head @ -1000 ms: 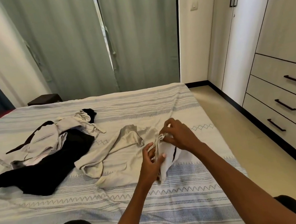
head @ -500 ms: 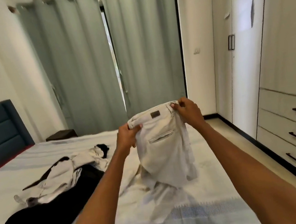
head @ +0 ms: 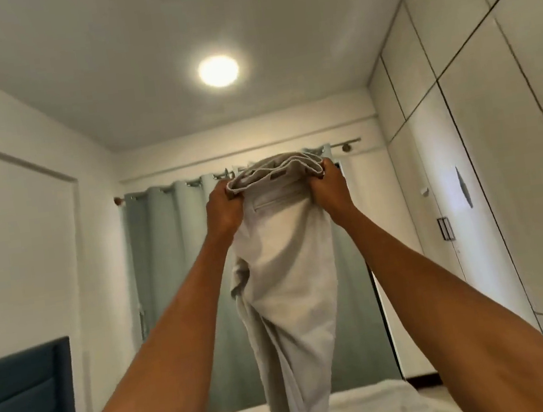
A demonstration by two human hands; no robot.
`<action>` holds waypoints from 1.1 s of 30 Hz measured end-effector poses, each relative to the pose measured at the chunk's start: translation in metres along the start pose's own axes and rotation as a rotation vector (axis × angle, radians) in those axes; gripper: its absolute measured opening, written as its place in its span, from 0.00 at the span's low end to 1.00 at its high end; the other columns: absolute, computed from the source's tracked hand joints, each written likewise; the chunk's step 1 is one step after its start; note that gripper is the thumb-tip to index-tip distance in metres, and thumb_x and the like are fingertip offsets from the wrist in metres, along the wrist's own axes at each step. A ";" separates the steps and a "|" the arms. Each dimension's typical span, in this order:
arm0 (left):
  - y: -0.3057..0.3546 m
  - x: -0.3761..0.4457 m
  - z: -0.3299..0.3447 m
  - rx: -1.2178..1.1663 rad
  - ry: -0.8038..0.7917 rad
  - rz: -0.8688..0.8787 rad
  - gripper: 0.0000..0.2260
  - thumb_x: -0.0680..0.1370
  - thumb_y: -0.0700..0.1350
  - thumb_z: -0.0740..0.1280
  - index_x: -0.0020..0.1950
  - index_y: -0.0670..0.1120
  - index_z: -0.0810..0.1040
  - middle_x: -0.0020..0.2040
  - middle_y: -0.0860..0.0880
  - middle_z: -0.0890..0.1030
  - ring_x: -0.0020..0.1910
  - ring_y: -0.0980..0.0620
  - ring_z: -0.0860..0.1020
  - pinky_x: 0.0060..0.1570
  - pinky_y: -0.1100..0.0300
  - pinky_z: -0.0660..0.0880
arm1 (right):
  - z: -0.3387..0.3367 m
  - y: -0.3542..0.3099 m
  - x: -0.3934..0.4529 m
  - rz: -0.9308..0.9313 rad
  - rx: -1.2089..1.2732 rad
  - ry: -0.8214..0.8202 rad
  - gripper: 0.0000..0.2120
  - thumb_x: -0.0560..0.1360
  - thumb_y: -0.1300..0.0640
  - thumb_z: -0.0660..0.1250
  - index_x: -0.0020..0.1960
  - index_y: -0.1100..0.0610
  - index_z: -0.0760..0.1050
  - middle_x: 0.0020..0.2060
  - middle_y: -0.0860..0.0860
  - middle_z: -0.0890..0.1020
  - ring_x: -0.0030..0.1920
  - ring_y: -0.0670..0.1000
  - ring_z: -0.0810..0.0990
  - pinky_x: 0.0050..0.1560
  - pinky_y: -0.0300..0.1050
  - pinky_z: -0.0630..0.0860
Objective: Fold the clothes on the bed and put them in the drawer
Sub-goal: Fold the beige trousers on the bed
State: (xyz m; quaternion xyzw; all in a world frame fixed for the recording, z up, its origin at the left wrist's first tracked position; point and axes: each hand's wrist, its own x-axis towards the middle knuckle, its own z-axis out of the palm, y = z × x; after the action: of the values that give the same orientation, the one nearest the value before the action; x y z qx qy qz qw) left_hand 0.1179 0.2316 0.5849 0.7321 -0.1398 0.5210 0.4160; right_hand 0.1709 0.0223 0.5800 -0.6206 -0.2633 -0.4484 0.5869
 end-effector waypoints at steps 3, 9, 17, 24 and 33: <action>0.028 0.029 -0.023 -0.084 0.040 -0.022 0.04 0.79 0.40 0.65 0.51 0.42 0.78 0.40 0.46 0.83 0.39 0.46 0.83 0.38 0.53 0.81 | -0.009 -0.038 0.029 0.000 -0.038 0.007 0.06 0.77 0.61 0.62 0.52 0.57 0.76 0.49 0.57 0.84 0.45 0.57 0.83 0.49 0.54 0.79; 0.038 0.043 -0.056 -0.264 -0.232 -0.190 0.14 0.79 0.48 0.70 0.39 0.46 0.70 0.29 0.47 0.68 0.19 0.55 0.67 0.19 0.69 0.57 | -0.038 -0.067 0.039 0.030 -0.168 -0.155 0.11 0.79 0.49 0.67 0.51 0.58 0.75 0.30 0.55 0.80 0.22 0.54 0.79 0.23 0.43 0.74; 0.024 0.031 -0.035 -0.392 -0.437 -0.236 0.09 0.79 0.47 0.70 0.50 0.41 0.79 0.34 0.46 0.77 0.27 0.54 0.74 0.29 0.61 0.75 | -0.051 -0.055 0.038 0.036 -0.308 -0.179 0.18 0.77 0.46 0.69 0.35 0.54 0.70 0.29 0.49 0.71 0.27 0.48 0.67 0.27 0.41 0.60; -0.040 0.025 0.012 -0.230 -0.646 -0.477 0.09 0.78 0.44 0.71 0.55 0.42 0.79 0.34 0.51 0.72 0.25 0.59 0.66 0.19 0.69 0.63 | -0.074 0.026 0.039 0.498 -0.312 -0.525 0.15 0.77 0.48 0.72 0.53 0.60 0.75 0.34 0.53 0.71 0.21 0.45 0.66 0.20 0.36 0.62; -0.211 0.004 0.150 -0.301 -1.038 -0.971 0.15 0.84 0.47 0.58 0.65 0.38 0.71 0.48 0.36 0.84 0.38 0.42 0.86 0.24 0.62 0.78 | -0.048 0.246 0.024 1.073 -0.078 -0.846 0.15 0.84 0.50 0.60 0.61 0.61 0.73 0.46 0.58 0.85 0.34 0.57 0.86 0.23 0.39 0.78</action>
State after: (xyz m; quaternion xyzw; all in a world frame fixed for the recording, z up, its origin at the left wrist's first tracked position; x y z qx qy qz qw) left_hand 0.3510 0.2494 0.4737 0.7994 -0.0487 -0.1618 0.5765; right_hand 0.3803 -0.0714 0.4754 -0.8077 -0.1095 0.1765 0.5518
